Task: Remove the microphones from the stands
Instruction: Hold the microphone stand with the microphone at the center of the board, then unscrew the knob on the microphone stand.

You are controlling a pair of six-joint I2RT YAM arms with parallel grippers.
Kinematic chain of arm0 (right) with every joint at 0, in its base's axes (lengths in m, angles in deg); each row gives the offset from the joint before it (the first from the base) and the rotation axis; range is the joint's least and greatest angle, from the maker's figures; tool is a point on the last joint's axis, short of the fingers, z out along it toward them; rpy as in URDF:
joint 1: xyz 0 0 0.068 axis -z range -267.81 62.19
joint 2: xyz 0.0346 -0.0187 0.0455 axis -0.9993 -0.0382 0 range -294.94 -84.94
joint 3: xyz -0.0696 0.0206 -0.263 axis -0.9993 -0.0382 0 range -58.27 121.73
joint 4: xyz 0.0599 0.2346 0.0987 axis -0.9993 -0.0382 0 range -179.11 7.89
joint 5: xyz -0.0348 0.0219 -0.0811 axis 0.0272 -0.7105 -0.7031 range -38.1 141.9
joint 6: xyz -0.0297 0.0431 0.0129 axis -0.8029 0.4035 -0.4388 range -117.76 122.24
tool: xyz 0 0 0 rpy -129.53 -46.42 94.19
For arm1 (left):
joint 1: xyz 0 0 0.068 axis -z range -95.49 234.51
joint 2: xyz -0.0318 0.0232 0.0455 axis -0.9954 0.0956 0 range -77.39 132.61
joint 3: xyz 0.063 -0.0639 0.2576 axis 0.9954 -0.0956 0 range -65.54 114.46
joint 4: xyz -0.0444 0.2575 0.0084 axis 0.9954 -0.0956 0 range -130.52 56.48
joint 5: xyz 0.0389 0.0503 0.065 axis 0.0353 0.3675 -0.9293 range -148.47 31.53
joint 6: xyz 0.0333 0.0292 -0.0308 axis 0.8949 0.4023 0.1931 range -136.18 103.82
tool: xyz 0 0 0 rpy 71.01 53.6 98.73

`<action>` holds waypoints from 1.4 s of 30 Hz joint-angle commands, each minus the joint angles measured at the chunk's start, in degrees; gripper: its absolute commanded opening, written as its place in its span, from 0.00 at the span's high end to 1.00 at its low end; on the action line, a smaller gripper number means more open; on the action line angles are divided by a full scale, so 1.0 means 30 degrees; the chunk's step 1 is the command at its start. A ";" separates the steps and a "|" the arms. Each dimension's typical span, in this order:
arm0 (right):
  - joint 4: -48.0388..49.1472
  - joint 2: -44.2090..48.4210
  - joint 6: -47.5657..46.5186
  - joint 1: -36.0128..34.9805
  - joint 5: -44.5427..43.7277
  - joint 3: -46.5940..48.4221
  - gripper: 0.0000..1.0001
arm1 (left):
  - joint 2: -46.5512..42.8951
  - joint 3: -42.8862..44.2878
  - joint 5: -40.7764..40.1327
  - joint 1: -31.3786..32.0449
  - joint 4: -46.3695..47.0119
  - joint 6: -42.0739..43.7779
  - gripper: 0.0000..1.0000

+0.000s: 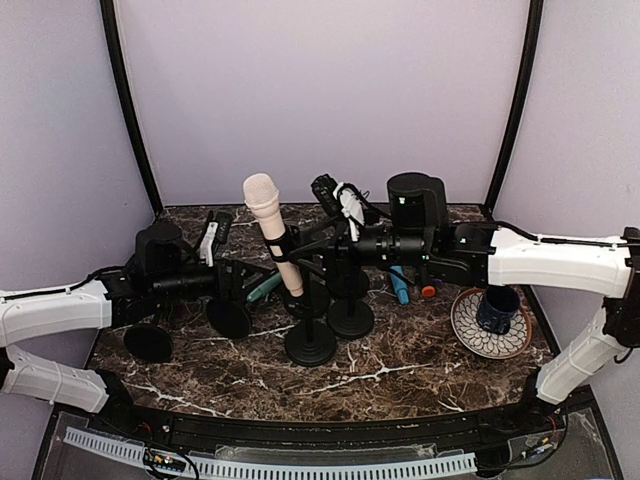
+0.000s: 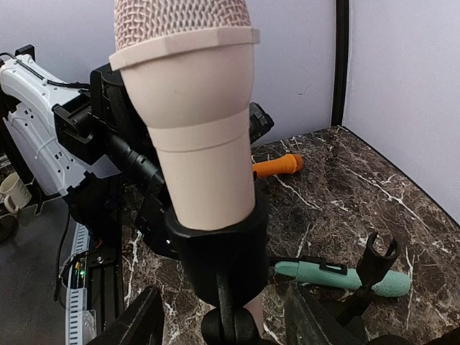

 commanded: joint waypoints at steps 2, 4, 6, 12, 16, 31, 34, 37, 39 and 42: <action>0.0195 -0.0483 0.0195 0.0175 0.0112 0.0284 0.43 | -0.0818 0.1316 0.1843 -0.0084 -0.0949 0.4810 0.34; 0.0161 -0.0531 0.0225 0.0198 -0.0016 0.0284 0.45 | -0.0987 0.1518 0.2178 -0.0062 -0.1382 0.5830 0.34; 0.0152 -0.0559 0.0230 0.0240 -0.0034 0.0282 0.51 | -0.1089 0.1694 0.2278 -0.0062 -0.1766 0.6529 0.34; 0.0538 -0.0749 0.0373 0.0460 0.0519 0.0139 0.66 | -0.1314 0.1749 0.2800 -0.0041 -0.1758 0.7860 0.34; 0.0795 -0.0896 0.0471 0.0737 0.1405 0.0188 0.76 | -0.1734 0.1279 0.2933 -0.0026 -0.1502 0.9045 0.34; 0.2741 -0.0439 0.0509 0.1878 0.4192 -0.0057 1.00 | -0.1835 -0.0910 -0.1381 0.3347 0.0194 1.6775 0.34; 0.2756 -0.0236 0.0306 0.2063 0.4550 0.0048 1.00 | -0.1612 -0.1340 -0.2313 0.3428 0.1305 1.7609 0.34; 0.2818 -0.0056 0.0176 0.2190 0.4988 0.0078 1.00 | -0.1464 -0.1979 -0.2761 0.3475 0.2438 1.8653 0.34; 0.2917 0.0020 0.0136 0.2276 0.5259 0.0051 1.00 | -0.1251 -0.2131 -0.3279 0.3533 0.2813 1.8997 0.35; 0.3102 0.0080 0.0162 0.2381 0.5612 -0.0007 1.00 | -0.0865 -0.2208 -0.3693 0.3729 0.2987 1.9552 0.36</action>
